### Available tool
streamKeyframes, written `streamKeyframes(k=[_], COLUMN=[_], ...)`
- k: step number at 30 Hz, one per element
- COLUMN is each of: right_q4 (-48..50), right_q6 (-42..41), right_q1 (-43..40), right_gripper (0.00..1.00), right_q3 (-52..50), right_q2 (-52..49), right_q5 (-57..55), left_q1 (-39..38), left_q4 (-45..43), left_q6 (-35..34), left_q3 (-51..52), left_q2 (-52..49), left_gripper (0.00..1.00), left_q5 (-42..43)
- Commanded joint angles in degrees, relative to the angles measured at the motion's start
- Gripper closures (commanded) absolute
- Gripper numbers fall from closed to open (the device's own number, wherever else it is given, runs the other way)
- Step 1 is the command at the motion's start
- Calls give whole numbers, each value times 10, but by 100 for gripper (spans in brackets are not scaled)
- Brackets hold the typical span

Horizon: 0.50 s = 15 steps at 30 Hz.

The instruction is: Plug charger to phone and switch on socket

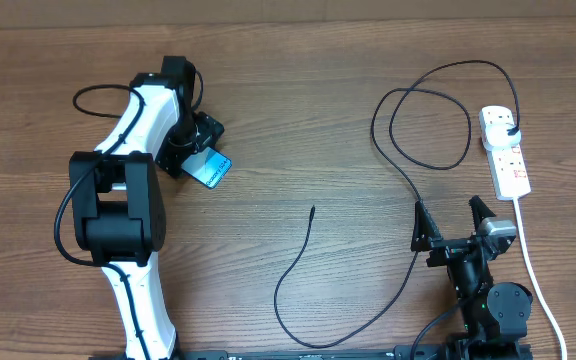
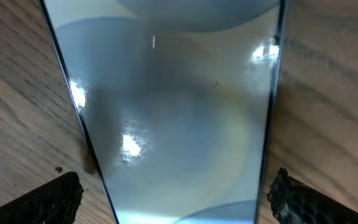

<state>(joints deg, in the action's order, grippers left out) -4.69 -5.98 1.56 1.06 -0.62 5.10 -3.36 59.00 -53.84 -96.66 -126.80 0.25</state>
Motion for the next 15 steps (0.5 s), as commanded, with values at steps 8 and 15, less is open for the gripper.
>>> streamKeyframes(k=[8,15], right_q4=[2,2], right_q6=[0,0], right_q1=[3,3], right_gripper=[0,0], right_q3=[-6,-6], right_q2=[5,5], right_q5=[-5,-5], left_q1=[0,0], left_q4=[-10,-25], left_q6=[16,24], left_q3=[9,16], left_q2=[-4,-4], left_gripper=[0,0], left_q5=[-2,2])
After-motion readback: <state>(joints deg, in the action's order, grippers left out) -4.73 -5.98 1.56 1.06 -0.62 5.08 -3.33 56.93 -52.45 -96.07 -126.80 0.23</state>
